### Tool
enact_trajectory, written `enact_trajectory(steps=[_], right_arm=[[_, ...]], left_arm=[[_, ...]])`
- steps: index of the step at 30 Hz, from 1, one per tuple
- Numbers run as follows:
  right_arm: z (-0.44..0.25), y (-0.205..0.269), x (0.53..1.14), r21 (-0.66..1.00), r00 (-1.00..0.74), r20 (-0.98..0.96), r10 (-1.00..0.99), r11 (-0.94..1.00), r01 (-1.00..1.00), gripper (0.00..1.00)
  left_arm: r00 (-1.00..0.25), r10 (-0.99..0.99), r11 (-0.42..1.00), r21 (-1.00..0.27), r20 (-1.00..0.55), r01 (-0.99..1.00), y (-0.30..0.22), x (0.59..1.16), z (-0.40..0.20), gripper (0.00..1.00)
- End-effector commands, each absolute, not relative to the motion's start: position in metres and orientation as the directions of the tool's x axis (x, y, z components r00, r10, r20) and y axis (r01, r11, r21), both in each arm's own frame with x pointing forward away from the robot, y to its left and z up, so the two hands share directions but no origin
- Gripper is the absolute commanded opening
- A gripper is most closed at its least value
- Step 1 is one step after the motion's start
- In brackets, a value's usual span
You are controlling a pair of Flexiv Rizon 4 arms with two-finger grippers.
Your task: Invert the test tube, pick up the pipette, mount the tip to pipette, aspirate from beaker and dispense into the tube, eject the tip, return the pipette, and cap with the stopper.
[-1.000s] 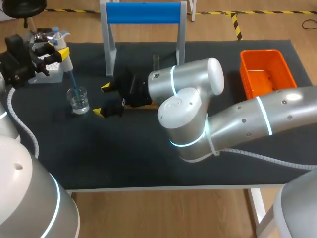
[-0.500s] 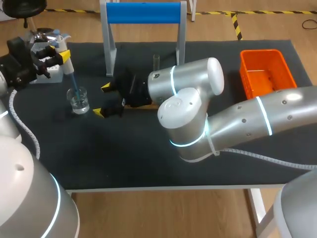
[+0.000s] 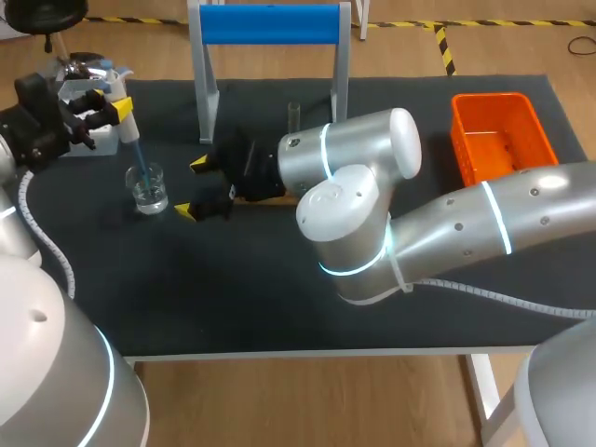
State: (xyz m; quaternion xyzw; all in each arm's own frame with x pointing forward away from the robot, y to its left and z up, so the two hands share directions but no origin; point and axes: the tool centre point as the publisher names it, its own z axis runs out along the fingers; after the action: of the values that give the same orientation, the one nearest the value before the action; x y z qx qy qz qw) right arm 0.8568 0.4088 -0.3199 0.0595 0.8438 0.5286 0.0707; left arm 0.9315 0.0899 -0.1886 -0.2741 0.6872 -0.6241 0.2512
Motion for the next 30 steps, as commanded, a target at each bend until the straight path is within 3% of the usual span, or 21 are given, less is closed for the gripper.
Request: enact_trajectory(steps=[1, 30], right_arm=[[-0.3194, 0.4085, 0.8571, 0.900, -0.983, -0.055, 0.173, 0.436, 0.026, 1.00], [-0.3194, 0.4085, 0.8571, 0.900, -0.983, -0.055, 0.173, 0.436, 0.026, 1.00]], left_arm=[[-0.721, -0.693, 0.068, -0.996, -0.002, -0.063, 0.0892, 0.9336, -0.1908, 0.00], [-0.720, -0.694, 0.068, -0.995, 0.002, -0.069, 0.0914, 0.9329, -0.1927, 0.00]])
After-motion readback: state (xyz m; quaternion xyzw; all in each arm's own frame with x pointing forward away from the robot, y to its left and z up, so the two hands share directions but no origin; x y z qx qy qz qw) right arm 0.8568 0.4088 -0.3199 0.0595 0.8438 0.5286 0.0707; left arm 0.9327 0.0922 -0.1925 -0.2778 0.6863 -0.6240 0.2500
